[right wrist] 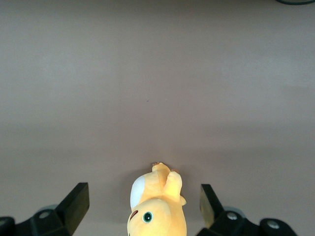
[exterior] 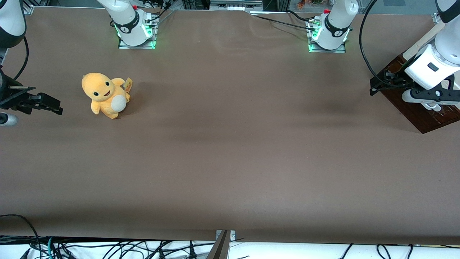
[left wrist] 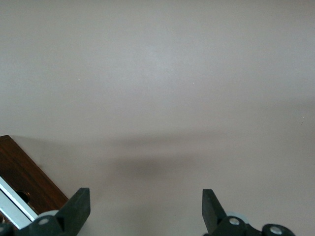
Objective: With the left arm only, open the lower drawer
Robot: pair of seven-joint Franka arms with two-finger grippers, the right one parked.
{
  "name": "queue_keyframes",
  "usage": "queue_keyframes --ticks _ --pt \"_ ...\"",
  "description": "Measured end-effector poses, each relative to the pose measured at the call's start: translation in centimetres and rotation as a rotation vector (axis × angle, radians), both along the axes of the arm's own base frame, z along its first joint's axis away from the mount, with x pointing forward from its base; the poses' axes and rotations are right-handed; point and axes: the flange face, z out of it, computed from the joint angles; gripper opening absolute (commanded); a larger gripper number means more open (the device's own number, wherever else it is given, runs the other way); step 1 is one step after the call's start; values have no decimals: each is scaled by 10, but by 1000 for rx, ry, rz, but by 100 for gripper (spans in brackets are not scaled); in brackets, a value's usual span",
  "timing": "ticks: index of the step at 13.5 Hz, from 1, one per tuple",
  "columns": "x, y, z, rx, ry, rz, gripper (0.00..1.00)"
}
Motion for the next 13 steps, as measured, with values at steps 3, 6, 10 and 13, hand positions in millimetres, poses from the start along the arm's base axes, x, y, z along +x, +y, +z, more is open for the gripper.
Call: queue_keyframes --ticks 3,6,10,13 --pt "0 0 0 0 1 0 100" --pt "0 -3 0 0 2 -5 100" --pt "-2 -3 -2 2 19 -7 100" --pt "-2 -3 -4 2 27 -7 100"
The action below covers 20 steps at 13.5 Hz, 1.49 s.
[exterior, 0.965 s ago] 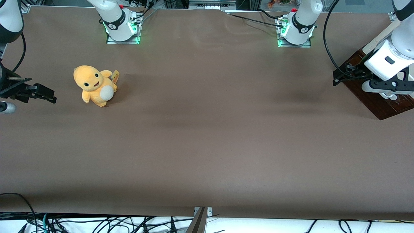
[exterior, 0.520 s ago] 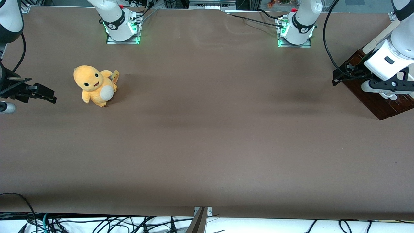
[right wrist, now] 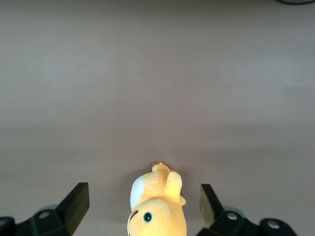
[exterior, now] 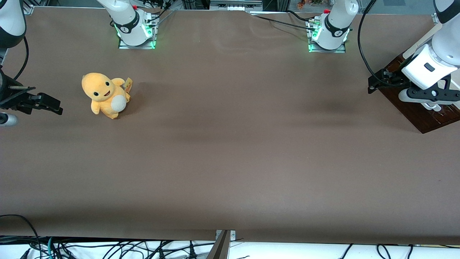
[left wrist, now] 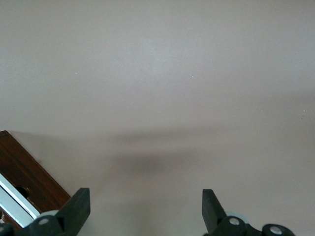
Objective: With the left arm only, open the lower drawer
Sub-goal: 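Swing the open left gripper down toward the lower drawer's white handle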
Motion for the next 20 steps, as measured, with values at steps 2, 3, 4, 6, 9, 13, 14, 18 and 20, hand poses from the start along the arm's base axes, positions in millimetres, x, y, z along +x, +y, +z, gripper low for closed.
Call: queue_keyframes --ticks 2,3,4,6,9,13,14,18,20 --pt "1 0 -2 0 4 0 100" --pt "1 0 -3 0 6 0 100" --pt "2 0 -4 0 7 0 100" --pt "4 0 -9 1 17 0 100" --pt "8 2 -24 3 59 4 100" --pt "10 20 -37 60 104 19 100" --pt "7 25 -38 95 124 19 100" --pt "7 61 -44 390 171 23 100" --pt "14 75 -65 512 217 54 100"
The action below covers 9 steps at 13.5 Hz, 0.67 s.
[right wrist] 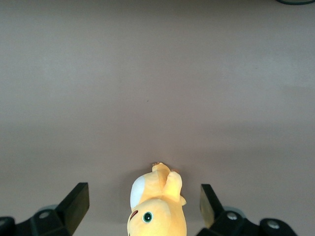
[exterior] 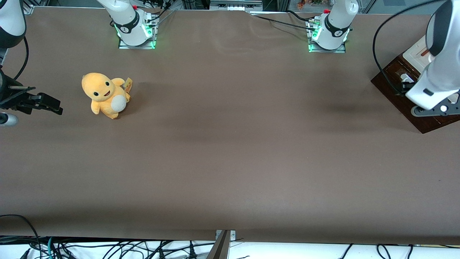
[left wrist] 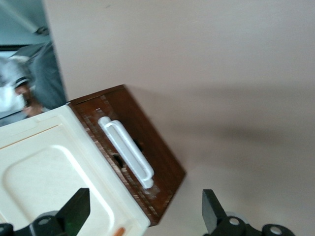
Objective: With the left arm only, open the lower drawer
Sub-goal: 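Swing the open left gripper down toward the lower drawer's white handle, then align the left gripper on the white bar handle and close it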
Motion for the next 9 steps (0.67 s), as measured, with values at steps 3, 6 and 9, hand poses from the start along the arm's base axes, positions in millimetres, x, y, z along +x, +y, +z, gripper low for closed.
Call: queue_keyframes --ticks 3,6,9 --pt "10 21 -55 204 103 89 100" --pt "15 32 -121 347 158 236 100" --pt "13 47 -179 516 202 313 100"
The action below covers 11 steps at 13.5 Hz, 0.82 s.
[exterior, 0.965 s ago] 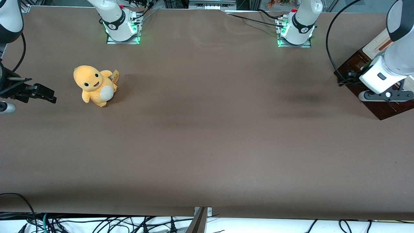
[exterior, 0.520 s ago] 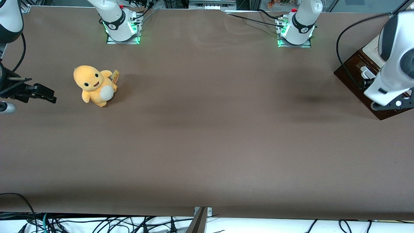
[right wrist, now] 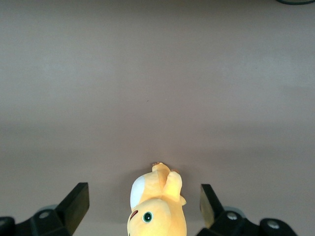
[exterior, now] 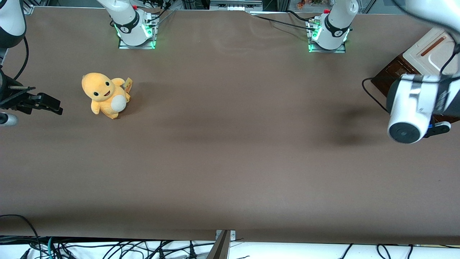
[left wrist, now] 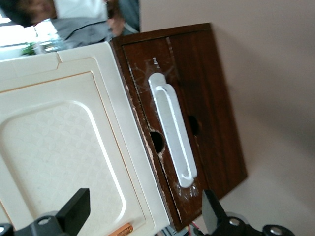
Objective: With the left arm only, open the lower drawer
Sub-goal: 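Align the left gripper on the white bar handle and close it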
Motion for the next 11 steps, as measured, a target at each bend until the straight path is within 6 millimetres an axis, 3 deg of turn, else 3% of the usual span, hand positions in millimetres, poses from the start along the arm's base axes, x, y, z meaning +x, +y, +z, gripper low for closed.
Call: queue_keyframes --ticks 3,6,8,11 --pt "-10 6 -49 131 32 10 100" --pt "-32 2 -97 282 39 -13 100" --pt "-40 8 -114 330 44 -28 100" --pt "-45 33 -127 352 32 21 100"
